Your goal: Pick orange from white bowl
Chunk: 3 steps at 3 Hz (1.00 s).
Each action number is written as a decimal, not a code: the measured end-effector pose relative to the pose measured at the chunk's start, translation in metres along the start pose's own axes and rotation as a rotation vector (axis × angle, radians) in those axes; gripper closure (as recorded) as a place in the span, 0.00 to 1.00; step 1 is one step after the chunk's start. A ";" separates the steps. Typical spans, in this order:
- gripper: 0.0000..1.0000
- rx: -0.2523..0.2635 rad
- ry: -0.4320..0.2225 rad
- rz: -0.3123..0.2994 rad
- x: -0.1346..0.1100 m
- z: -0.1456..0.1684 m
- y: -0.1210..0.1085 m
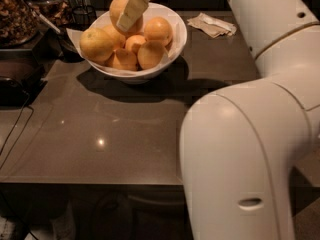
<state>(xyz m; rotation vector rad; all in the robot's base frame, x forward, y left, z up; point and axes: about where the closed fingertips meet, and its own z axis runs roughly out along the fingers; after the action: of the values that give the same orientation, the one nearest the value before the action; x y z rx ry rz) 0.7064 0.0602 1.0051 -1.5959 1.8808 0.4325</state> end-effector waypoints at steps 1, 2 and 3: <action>1.00 0.036 -0.058 0.037 0.005 -0.021 0.015; 1.00 0.004 -0.034 0.052 0.016 -0.001 0.025; 1.00 0.018 -0.034 0.057 0.010 -0.010 0.026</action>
Offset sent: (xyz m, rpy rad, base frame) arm -0.0159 -0.0115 0.0107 0.0533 -0.0164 -0.0366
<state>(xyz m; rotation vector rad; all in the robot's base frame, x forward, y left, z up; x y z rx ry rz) 0.6782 0.0518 1.0018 -1.5167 1.9029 0.4627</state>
